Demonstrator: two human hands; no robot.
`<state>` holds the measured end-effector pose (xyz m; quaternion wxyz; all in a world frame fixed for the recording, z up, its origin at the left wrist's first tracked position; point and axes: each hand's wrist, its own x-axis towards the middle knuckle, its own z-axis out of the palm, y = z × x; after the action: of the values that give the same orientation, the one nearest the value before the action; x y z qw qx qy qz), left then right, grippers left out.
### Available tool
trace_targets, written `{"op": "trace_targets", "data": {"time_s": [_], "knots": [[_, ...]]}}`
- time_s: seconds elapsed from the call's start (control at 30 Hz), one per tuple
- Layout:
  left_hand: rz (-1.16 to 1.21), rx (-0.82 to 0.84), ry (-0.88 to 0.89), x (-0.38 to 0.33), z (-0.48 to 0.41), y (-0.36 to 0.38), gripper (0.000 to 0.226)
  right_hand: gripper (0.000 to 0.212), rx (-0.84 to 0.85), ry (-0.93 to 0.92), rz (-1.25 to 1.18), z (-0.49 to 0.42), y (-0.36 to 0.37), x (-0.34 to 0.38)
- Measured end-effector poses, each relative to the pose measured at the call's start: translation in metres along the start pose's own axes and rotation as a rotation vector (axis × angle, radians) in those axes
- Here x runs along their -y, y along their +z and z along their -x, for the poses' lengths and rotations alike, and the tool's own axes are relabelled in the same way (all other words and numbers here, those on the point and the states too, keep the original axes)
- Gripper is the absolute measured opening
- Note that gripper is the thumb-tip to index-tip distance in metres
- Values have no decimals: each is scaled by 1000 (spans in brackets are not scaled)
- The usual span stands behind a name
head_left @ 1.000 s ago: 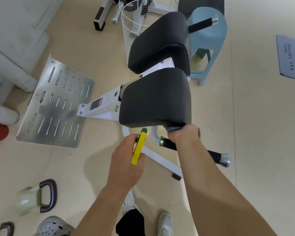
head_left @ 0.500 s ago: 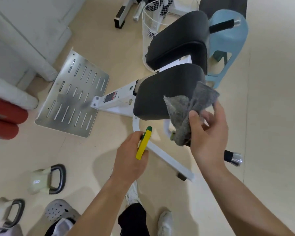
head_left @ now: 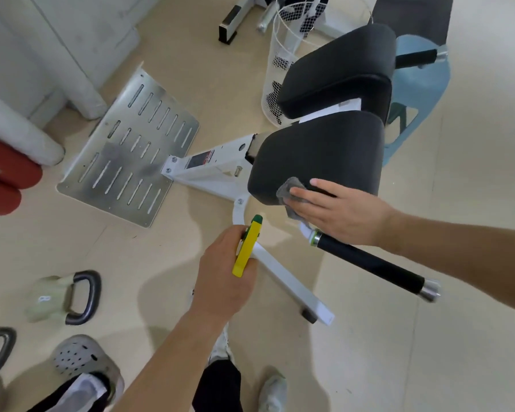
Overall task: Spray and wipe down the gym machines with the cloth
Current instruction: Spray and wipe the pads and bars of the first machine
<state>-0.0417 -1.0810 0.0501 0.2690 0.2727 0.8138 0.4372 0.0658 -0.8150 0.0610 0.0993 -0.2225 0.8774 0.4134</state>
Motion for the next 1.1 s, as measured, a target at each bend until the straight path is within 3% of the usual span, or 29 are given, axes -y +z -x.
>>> {"op": "trace_targets", "data": {"time_s": [0.2,0.3,0.47,0.57,0.73,0.83,0.97,1.1], "knots": [[30,-48,-22,14,-11,-22,36,54,79,125,-70,-116,-22,5],[10,-51,-10,18,-18,-29,37,58,229,132,-79,-148,-27,15],[19,-54,7,20,-27,-28,33,55,155,132,-44,-62,-29,7],[39,-38,-10,19,-26,-23,37,55,173,37,-69,4,-25,-8],[71,-23,-19,23,-28,-21,38,56,239,-18,-146,-39,-27,-12],[61,-32,-22,33,-33,-24,38,56,275,74,-257,-107,-28,-6],[49,-14,-66,47,-45,-32,38,49,451,166,-472,-161,-36,-16],[67,87,-99,55,-67,-42,39,43,359,449,-742,-156,-10,-63]]}}
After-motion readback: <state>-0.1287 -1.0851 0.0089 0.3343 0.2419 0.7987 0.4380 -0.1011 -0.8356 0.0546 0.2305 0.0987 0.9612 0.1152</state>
